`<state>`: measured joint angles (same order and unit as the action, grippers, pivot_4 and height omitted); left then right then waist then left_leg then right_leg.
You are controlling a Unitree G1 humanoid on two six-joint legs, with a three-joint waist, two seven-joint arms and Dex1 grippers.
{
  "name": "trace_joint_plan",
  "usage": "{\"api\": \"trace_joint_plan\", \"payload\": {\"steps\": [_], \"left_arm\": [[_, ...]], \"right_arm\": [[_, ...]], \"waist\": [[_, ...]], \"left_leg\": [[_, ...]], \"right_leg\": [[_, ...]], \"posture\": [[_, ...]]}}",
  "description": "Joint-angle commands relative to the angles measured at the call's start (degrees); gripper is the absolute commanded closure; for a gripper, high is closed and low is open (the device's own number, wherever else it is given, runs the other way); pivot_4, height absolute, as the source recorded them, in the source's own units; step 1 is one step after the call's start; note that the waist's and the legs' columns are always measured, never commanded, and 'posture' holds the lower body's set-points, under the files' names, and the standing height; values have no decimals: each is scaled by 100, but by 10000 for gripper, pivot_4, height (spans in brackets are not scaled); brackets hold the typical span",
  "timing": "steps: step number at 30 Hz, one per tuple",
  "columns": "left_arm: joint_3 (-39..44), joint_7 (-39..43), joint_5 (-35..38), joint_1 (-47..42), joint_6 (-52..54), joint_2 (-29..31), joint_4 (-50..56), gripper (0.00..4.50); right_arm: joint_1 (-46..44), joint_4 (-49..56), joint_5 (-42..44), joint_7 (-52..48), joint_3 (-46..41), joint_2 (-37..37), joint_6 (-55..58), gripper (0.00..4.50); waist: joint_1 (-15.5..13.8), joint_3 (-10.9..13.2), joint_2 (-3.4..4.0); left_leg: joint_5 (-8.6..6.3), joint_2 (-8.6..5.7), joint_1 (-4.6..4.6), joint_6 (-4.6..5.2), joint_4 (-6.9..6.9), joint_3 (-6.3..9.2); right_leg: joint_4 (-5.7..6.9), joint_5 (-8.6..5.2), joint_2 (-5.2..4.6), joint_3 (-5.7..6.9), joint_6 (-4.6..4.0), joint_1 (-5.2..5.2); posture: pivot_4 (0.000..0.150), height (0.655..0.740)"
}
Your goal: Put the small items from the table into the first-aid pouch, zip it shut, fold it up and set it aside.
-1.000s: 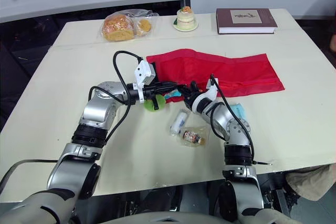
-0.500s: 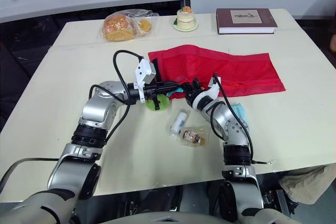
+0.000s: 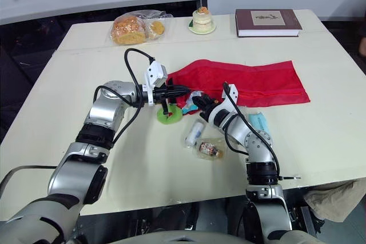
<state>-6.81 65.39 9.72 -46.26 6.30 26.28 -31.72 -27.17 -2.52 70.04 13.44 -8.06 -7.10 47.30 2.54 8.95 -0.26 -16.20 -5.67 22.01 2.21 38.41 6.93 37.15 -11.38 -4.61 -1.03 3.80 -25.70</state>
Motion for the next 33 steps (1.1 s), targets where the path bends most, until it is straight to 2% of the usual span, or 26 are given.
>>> {"api": "trace_joint_plan", "payload": {"steps": [1,2,3,8,15,17,19,20,21,22,23,25,26,33], "left_arm": [[50,126,113,65,-30,-29,262,45000],[37,155,123,113,-4,-38,331,45000],[43,150,120,134,2,-45,357,45000],[158,-3,86,22,-40,-30,184,45000],[152,-5,105,67,-21,-26,215,45000],[149,-1,109,79,-17,-26,215,45000],[145,4,108,80,-14,-32,207,45000],[143,4,107,77,-13,-39,199,45000],[136,6,108,72,-4,-52,194,45000],[124,7,106,70,3,-68,196,45000],[109,15,105,72,14,-83,204,45000],[81,41,115,101,49,-103,252,45000],[67,67,121,137,69,-102,293,45000],[52,126,132,302,149,-102,493,45000]], "right_arm": [[-124,180,14,43,-125,-157,-90,13413],[-136,170,-17,48,-142,-189,-106,7962],[-141,173,-44,38,-156,-198,-110,7266],[34,520,14,6,-163,83,215,7266],[393,1422,0,-340,57,1174,1041,7266],[390,1596,-172,-585,228,1467,1128,12438],[355,1758,-417,-887,431,1702,1120,22306],[318,1841,-599,-1062,567,1817,1075,23125],[247,1931,-803,-1274,751,1938,1012,26178],[153,2016,-1021,-1505,970,2059,966,30359],[69,2081,-1221,-1721,1181,2172,928,36635],[-77,2157,-1617,-2078,1577,2359,819,42749],[-149,2139,-1853,-2207,1771,2418,737,43978],[-433,1752,-3126,-2804,2436,2530,333,43978]], "waist": [[4,0,0],[3,0,0],[2,0,0],[-7,0,0],[-13,0,0],[-14,0,0],[-3,0,0],[-1,0,0],[-1,0,0],[-4,0,0],[-5,0,0],[-14,0,-1],[-15,0,-1],[-19,-1,-2]], "left_leg": [[0,0,1,0,0,0],[0,0,0,0,0,0],[0,0,0,0,0,0],[0,-1,1,0,2,0],[0,-1,3,1,2,0],[0,-1,3,1,2,-1],[-1,0,2,1,2,-2],[-1,0,2,1,1,-3],[-1,1,1,1,0,-4],[-1,1,2,1,0,-5],[-1,1,2,1,2,-5],[-1,0,3,1,3,-5],[-1,0,4,1,4,-4],[0,-1,5,1,7,-1]], "right_leg": [[0,0,0,0,0,-1],[0,0,0,-1,0,-1],[1,0,0,-1,0,-1],[0,0,0,0,0,-1],[0,0,-1,0,0,-1],[0,0,0,1,0,-1],[1,0,1,1,0,0],[1,0,1,0,0,-1],[1,0,1,-1,0,-1],[1,0,1,-1,0,-1],[0,0,1,0,0,-1],[0,0,1,0,1,-1],[0,0,0,1,0,-1],[-1,0,-1,4,0,-1]], "posture": [[1500,7289],[1500,7289],[1500,7289],[1500,7289],[1500,7289],[1500,7289],[1500,7289],[1500,7289],[1500,7289],[1500,7289],[1500,7289],[1500,7289],[1500,7289],[1500,7289]]}}
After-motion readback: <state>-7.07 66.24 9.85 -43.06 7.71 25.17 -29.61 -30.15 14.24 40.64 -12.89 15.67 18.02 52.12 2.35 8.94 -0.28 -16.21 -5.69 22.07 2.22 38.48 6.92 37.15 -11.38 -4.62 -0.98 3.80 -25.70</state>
